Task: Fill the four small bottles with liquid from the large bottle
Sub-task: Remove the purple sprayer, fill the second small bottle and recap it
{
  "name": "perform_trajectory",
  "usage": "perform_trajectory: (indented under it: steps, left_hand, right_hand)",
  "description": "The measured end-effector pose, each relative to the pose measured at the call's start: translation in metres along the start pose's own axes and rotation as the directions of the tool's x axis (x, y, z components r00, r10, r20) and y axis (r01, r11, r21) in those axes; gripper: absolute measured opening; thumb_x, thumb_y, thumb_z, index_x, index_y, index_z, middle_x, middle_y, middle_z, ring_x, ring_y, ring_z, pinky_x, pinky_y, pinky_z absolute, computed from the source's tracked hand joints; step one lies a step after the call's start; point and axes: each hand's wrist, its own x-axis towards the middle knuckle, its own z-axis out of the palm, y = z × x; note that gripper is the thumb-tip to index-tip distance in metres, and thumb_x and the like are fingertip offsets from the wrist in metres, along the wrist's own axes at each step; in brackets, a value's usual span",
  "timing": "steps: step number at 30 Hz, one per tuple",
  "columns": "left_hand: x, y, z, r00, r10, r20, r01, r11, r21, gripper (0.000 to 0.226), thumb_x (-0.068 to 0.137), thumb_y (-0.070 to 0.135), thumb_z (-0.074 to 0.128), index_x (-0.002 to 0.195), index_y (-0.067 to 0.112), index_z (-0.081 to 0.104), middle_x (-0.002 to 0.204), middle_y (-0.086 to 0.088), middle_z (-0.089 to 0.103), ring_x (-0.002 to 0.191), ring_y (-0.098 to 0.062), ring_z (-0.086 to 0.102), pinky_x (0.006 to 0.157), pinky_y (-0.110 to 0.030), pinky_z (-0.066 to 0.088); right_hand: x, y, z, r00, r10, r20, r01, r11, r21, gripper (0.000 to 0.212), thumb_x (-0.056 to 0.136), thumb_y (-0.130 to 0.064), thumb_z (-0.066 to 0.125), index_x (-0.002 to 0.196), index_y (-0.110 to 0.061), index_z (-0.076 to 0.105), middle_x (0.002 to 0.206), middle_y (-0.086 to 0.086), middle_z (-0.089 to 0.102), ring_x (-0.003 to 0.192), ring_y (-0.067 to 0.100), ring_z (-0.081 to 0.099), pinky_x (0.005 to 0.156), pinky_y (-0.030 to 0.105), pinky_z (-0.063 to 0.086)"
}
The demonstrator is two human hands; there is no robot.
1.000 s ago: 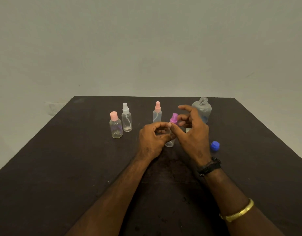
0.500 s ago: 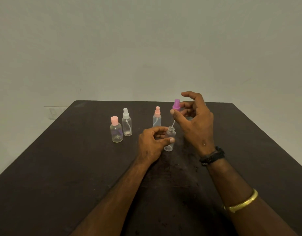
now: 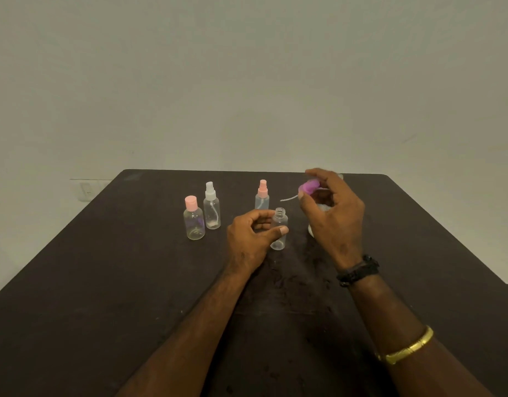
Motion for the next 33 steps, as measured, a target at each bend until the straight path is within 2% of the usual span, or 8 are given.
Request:
perform_trajectory:
  steps: [5, 10, 14, 20, 24, 31, 33]
  left_hand:
    - [0.000, 0.000, 0.000, 1.000, 0.023, -0.005, -0.023, 1.000, 0.017, 0.045, 0.072, 0.021, 0.091, 0.112, 0.012, 0.075, 0.099, 0.003, 0.078, 0.088, -0.005, 0.074, 0.081, -0.022, 0.061]
    - [-0.001, 0.001, 0.000, 1.000, 0.030, 0.004, -0.030, 0.999, 0.026, 0.045, 0.072, 0.022, 0.091, 0.113, 0.013, 0.074, 0.102, 0.003, 0.078, 0.089, -0.002, 0.073, 0.081, -0.018, 0.059]
    - [-0.002, 0.001, 0.000, 0.999, 0.031, 0.008, -0.031, 0.999, 0.029, 0.045, 0.072, 0.021, 0.092, 0.113, 0.012, 0.075, 0.101, 0.003, 0.078, 0.090, -0.004, 0.074, 0.083, -0.022, 0.061]
    - [-0.003, 0.000, 0.003, 1.000, 0.016, 0.016, -0.016, 0.999, 0.039, 0.048, 0.070, 0.023, 0.092, 0.113, 0.013, 0.075, 0.100, 0.004, 0.078, 0.089, -0.003, 0.074, 0.083, -0.024, 0.061]
    - [-0.004, -0.002, 0.003, 0.999, 0.004, 0.038, -0.006, 0.999, 0.044, 0.046, 0.070, 0.024, 0.092, 0.111, 0.013, 0.075, 0.099, 0.004, 0.078, 0.089, -0.004, 0.075, 0.085, -0.029, 0.062]
    - [-0.003, -0.005, 0.001, 0.998, -0.016, 0.057, 0.012, 0.997, 0.070, 0.049, 0.071, 0.024, 0.092, 0.115, 0.014, 0.073, 0.102, 0.004, 0.078, 0.092, -0.005, 0.074, 0.087, -0.032, 0.062]
    - [-0.003, -0.006, 0.001, 0.997, -0.018, 0.071, 0.012, 0.996, 0.085, 0.050, 0.071, 0.021, 0.092, 0.116, 0.015, 0.072, 0.104, 0.004, 0.077, 0.094, -0.006, 0.074, 0.088, -0.032, 0.062]
  right_hand:
    - [-0.024, 0.022, 0.005, 0.998, 0.041, 0.055, -0.030, 0.982, -0.189, 0.019, 0.087, -0.008, 0.075, 0.105, -0.014, 0.072, 0.099, -0.002, 0.068, 0.087, 0.010, 0.064, 0.079, 0.030, 0.060]
    - [-0.033, 0.029, 0.010, 0.978, 0.180, 0.104, -0.135, 0.931, -0.338, 0.013, 0.087, -0.014, 0.076, 0.093, -0.020, 0.066, 0.090, -0.005, 0.063, 0.081, 0.011, 0.059, 0.076, 0.033, 0.057]
    - [-0.037, 0.030, 0.009, 0.937, 0.301, 0.176, -0.195, 0.871, -0.452, 0.011, 0.089, -0.024, 0.074, 0.091, -0.023, 0.062, 0.088, -0.004, 0.065, 0.082, 0.013, 0.061, 0.079, 0.035, 0.057]
    - [-0.041, 0.026, 0.007, 0.910, 0.367, 0.192, -0.197, 0.791, -0.579, 0.017, 0.089, -0.035, 0.074, 0.086, -0.022, 0.063, 0.084, -0.004, 0.067, 0.082, 0.017, 0.063, 0.075, 0.033, 0.055]
    - [-0.042, 0.026, 0.007, 0.887, 0.409, 0.216, -0.207, 0.769, -0.604, 0.021, 0.090, -0.037, 0.073, 0.082, -0.022, 0.062, 0.083, -0.004, 0.067, 0.084, 0.018, 0.064, 0.077, 0.034, 0.056]
    - [-0.042, 0.028, 0.008, 0.846, 0.458, 0.272, -0.218, 0.764, -0.607, 0.022, 0.091, -0.039, 0.074, 0.082, -0.023, 0.061, 0.084, -0.005, 0.066, 0.084, 0.013, 0.062, 0.074, 0.028, 0.049]
    - [-0.041, 0.029, 0.008, 0.841, 0.463, 0.280, -0.222, 0.767, -0.602, 0.023, 0.090, -0.039, 0.075, 0.081, -0.024, 0.060, 0.084, -0.006, 0.066, 0.085, 0.013, 0.062, 0.077, 0.030, 0.051]
